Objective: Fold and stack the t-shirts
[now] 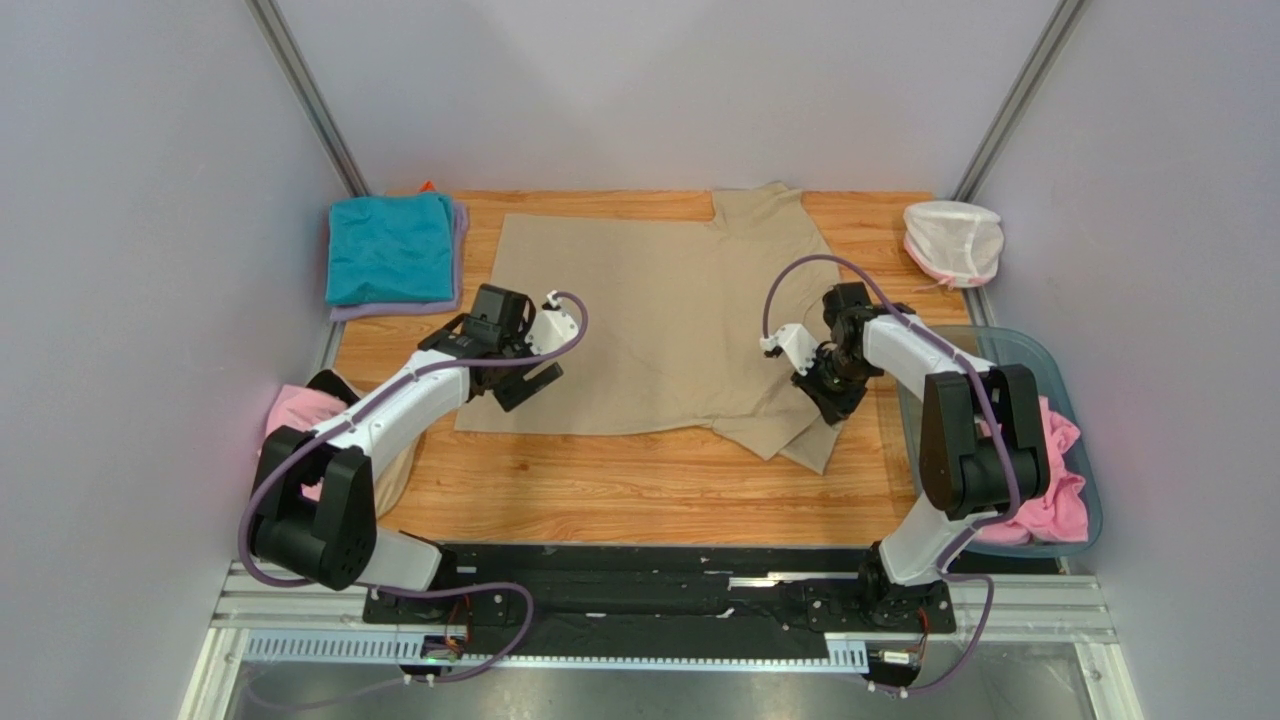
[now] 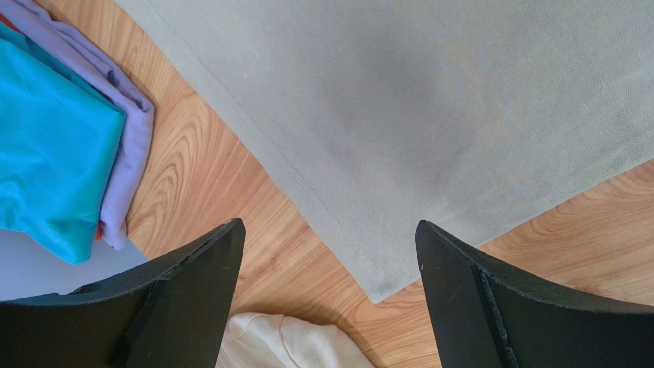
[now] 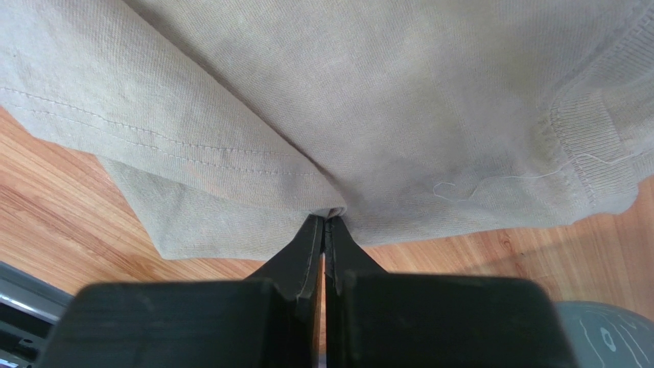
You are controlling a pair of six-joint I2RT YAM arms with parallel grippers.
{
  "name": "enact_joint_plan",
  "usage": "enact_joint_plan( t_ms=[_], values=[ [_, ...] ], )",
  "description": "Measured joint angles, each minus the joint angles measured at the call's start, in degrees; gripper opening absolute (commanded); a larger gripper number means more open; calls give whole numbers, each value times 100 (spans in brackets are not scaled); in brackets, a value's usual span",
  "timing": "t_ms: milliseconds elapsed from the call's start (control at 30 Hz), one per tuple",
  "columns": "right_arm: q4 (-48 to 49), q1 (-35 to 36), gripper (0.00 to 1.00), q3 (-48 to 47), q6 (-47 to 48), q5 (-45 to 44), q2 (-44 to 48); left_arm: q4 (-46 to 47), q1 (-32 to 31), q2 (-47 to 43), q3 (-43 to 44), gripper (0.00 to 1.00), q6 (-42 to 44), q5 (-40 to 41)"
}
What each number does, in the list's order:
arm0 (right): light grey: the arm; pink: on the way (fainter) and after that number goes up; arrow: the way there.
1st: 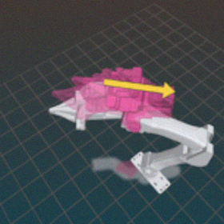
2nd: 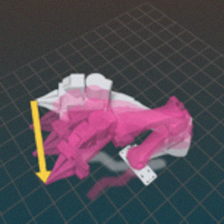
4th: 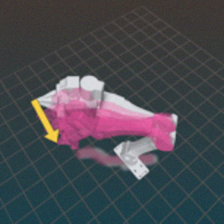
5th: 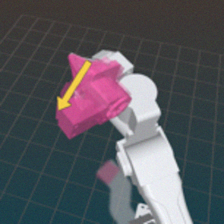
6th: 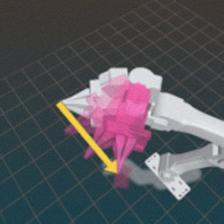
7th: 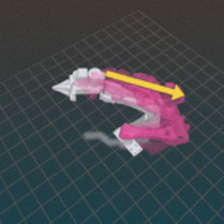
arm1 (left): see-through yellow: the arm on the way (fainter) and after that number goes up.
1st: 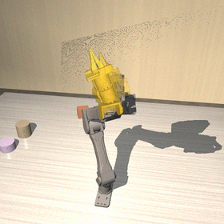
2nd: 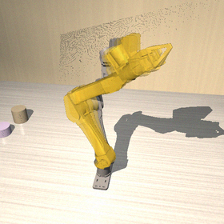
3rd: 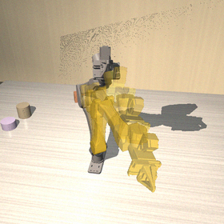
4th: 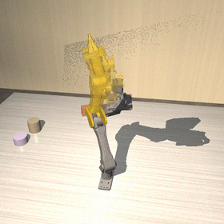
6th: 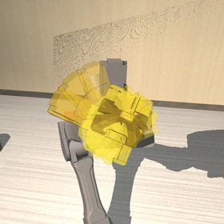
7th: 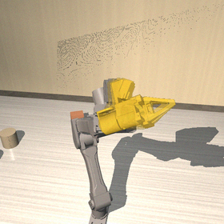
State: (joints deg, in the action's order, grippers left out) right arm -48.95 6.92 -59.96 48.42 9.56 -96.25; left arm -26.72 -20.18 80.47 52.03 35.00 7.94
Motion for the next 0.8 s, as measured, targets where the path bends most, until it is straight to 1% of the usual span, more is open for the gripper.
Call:
enact_joint_plan(
  t_ms=[133,233,433,567,700,800],
  values=[
    [-20,0,0,7,-39,7,26,39,0,4,-24,91,4,26],
    [-153,2,0,7,-76,37,219,98,0,11,-26,91,4,35],
    [-603,136,0,-13,-195,96,1331,227,0,151,-31,90,4,101],
    [-927,361,0,-59,-267,153,2100,258,0,201,-68,89,44,116],
    [-1156,566,0,-42,-363,160,2568,339,0,184,-258,89,225,114],
    [-1226,649,0,26,-422,155,2736,431,0,37,-588,88,483,109]
  ],
)
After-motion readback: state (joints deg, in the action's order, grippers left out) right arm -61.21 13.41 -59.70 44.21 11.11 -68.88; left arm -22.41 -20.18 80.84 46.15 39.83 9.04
